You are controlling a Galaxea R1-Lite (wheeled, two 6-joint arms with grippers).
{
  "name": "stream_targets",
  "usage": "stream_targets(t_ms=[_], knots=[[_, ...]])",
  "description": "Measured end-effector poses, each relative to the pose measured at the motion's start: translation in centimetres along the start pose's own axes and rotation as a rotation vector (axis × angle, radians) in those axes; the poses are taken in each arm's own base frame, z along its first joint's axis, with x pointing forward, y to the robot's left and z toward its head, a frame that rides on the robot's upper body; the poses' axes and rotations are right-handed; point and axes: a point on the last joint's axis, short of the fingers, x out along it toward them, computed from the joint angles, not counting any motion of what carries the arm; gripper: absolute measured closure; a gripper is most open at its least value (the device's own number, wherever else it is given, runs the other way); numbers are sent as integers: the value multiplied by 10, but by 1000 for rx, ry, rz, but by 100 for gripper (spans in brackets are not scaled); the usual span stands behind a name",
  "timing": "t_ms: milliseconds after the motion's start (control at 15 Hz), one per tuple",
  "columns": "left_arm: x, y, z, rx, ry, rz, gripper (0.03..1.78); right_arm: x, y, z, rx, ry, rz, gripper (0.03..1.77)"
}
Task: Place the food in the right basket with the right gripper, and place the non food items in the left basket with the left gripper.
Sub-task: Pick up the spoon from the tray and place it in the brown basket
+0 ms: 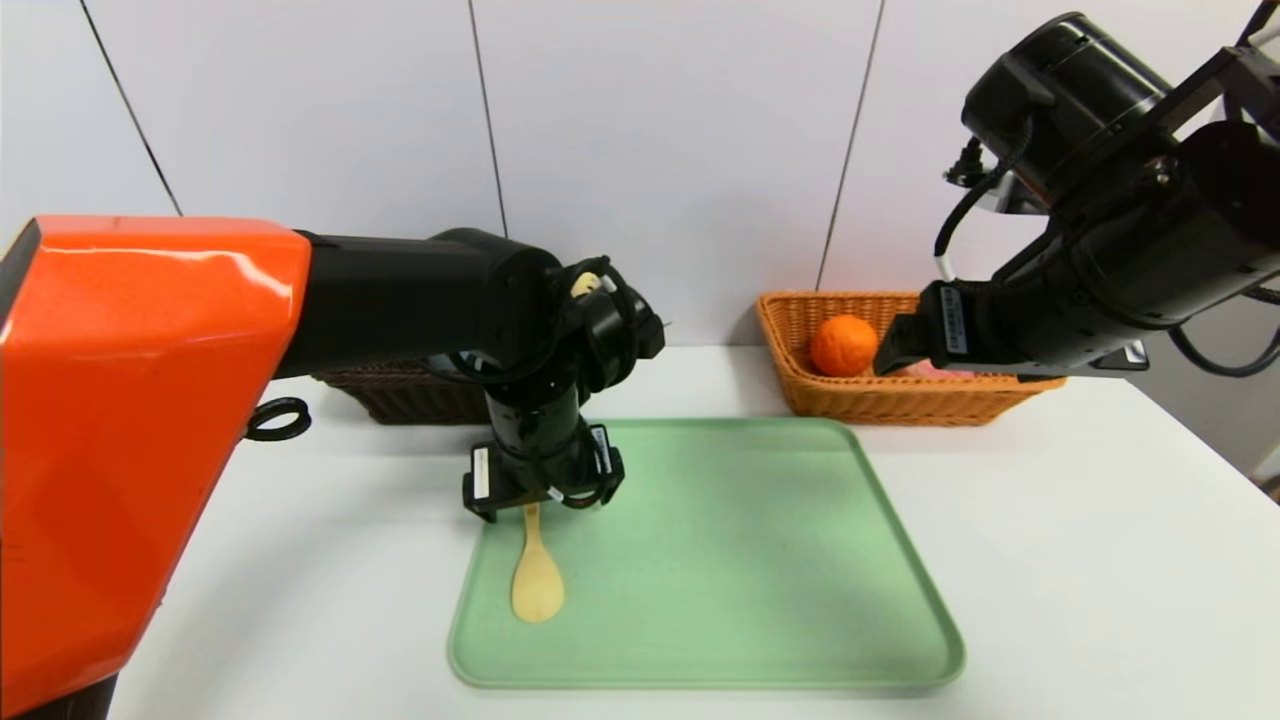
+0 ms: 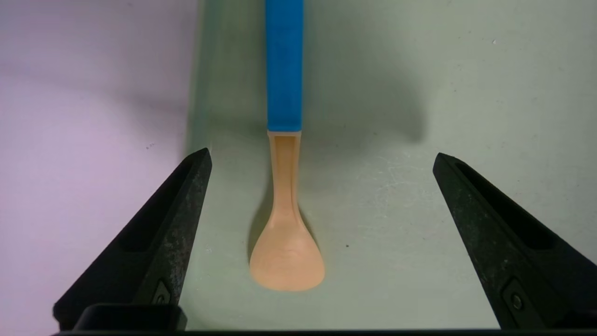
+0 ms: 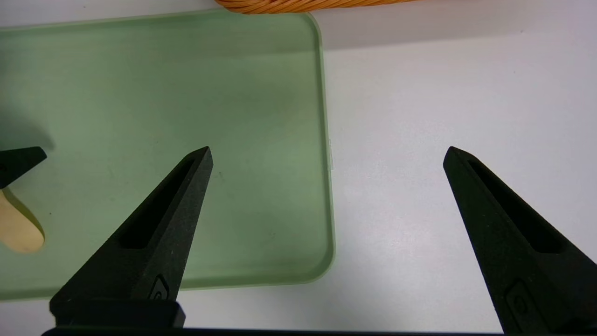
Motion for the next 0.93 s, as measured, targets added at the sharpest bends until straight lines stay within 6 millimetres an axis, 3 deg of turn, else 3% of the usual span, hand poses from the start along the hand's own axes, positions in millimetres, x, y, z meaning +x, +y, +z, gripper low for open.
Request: stream_targets(t_ms=[933], knots=[[15,-6,4,-4,15,6,12,-2,0,-1,-2,0,2,9]])
